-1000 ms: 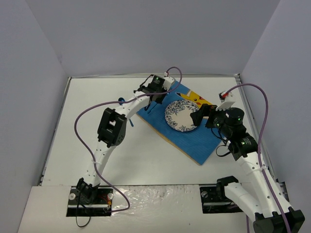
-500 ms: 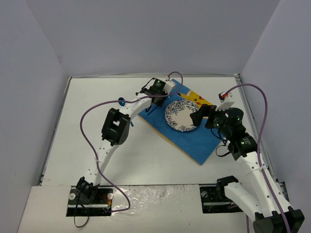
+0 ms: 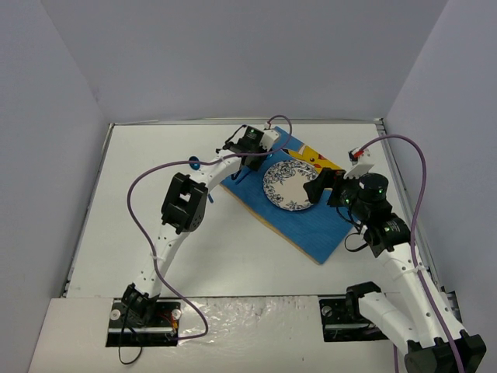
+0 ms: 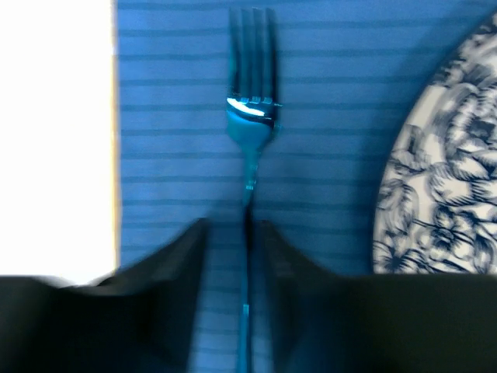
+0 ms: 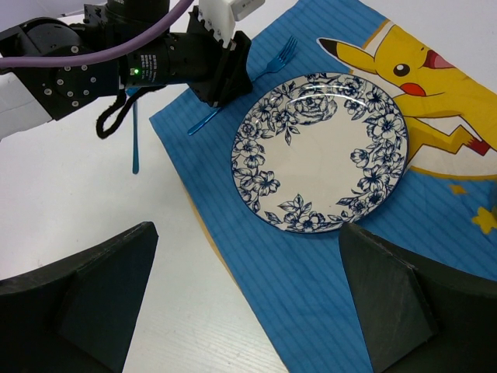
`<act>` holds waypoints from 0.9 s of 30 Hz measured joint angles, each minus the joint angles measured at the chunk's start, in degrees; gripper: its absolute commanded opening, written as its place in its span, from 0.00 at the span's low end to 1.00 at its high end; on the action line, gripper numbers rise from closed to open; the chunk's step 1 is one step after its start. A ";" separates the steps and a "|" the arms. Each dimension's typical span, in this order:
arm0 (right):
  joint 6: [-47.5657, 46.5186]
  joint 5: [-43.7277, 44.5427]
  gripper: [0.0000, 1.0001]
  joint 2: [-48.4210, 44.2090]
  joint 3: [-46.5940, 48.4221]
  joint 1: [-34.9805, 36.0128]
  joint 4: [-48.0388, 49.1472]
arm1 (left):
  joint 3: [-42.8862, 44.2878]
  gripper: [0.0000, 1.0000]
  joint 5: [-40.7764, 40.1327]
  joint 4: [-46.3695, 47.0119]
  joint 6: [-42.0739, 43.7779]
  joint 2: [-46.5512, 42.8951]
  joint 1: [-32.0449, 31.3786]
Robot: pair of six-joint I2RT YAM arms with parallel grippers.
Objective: Set the dinner table for one person
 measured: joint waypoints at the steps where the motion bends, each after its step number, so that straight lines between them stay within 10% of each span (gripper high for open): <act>1: 0.00 -0.04 1.00 0.00 0.00 0.00 -0.01 | -0.64 0.45 -0.24 0.46 0.03 -0.41 0.14; 14: -0.43 -0.09 1.00 -0.51 -0.10 0.02 -0.04 | -18.77 0.91 -9.69 3.99 -11.65 -20.98 2.85; 27: -1.56 -1.42 1.00 -3.55 -1.16 0.02 -0.06 | -38.31 0.87 -29.14 3.66 -37.97 -37.62 6.52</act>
